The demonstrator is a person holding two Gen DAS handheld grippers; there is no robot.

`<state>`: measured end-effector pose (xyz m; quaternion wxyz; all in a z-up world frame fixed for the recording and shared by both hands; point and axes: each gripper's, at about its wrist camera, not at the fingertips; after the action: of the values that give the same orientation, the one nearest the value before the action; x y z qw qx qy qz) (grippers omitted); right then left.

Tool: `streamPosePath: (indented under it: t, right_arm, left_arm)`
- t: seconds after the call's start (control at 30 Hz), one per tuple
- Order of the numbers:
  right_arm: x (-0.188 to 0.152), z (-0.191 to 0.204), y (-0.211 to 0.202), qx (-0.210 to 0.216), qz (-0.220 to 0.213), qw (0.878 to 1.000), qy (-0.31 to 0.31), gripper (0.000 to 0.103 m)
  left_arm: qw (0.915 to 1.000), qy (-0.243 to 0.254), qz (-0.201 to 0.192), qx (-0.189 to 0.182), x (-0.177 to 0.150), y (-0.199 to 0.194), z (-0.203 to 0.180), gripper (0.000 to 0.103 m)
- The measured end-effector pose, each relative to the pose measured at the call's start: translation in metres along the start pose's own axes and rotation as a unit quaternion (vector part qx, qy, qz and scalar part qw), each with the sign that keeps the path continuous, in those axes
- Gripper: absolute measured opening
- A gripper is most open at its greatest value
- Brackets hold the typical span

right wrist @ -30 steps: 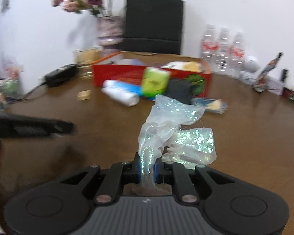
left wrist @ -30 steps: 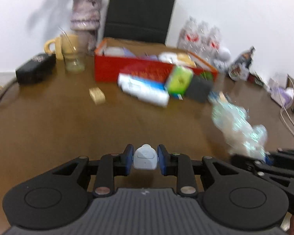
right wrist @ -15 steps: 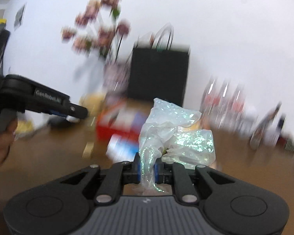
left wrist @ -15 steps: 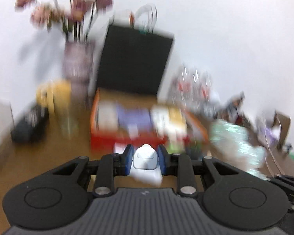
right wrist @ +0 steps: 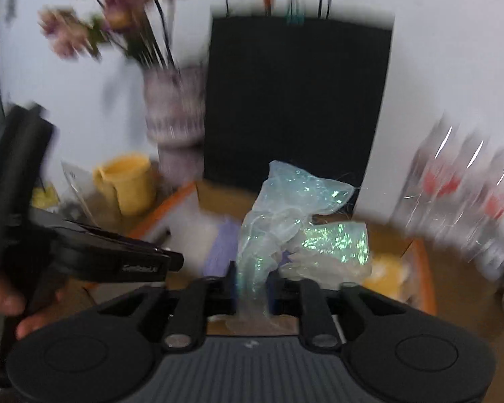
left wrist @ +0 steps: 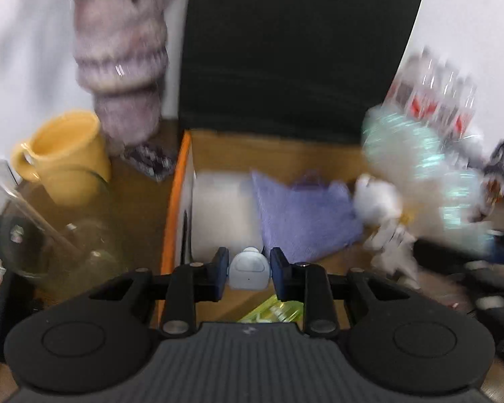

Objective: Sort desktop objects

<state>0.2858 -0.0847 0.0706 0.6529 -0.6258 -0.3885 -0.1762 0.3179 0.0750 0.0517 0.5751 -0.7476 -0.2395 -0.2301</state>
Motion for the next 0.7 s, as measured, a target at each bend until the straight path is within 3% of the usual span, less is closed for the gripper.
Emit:
streamPosePath:
  t: [0.07,0.1,0.13,0.17,0.3,0.37,0.57,0.7]
  right_arm:
    - [-0.002,0.003,0.024,0.012,0.057,0.998,0.006,0.04]
    - [-0.003,0.004,0.031,0.018,0.08,0.997,0.005,0.055]
    - [-0.003,0.003,0.035,0.024,0.103,0.994,0.007,0.065]
    - [-0.001,0.001,0.037,0.029,0.125,0.992,0.012,0.076]
    - [0.011,-0.017,0.006,0.041,0.119,0.991,0.047,0.078]
    - [0.014,-0.025,-0.013,0.038,0.107,0.992,0.06,0.081]
    - [-0.015,-0.041,-0.06,0.009,0.074,0.995,0.07,0.082]
    - [-0.034,-0.052,-0.092,-0.01,0.052,0.996,0.077,0.082]
  left_arm:
    - [1.0,-0.009,0.001,0.003,0.0,0.002,0.005,0.037]
    - [0.9999,-0.008,0.005,-0.007,0.001,0.0,0.007,0.044]
    - [0.9998,-0.008,0.005,-0.018,0.002,-0.005,0.007,0.058]
    - [0.9995,-0.008,0.005,-0.029,0.004,-0.009,0.006,0.064]
    - [0.9999,-0.008,-0.013,0.0,0.008,-0.03,0.004,0.065]
    - [0.9997,-0.018,-0.017,0.006,0.01,-0.043,0.003,0.07]
    - [0.9993,-0.001,-0.037,0.006,0.004,-0.084,-0.013,0.083]
    - [0.9989,0.002,-0.048,0.002,-0.027,-0.108,-0.02,0.083]
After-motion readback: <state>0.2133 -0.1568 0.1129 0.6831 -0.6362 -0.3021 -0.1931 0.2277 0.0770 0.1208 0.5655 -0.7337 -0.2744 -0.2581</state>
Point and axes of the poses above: each gripper's, at about its wrist camera, not at the fingertips, and y roughly the way its jaws point, z to its left, x to its top, and after that the axes turned 9 degrees about -x, right-handed
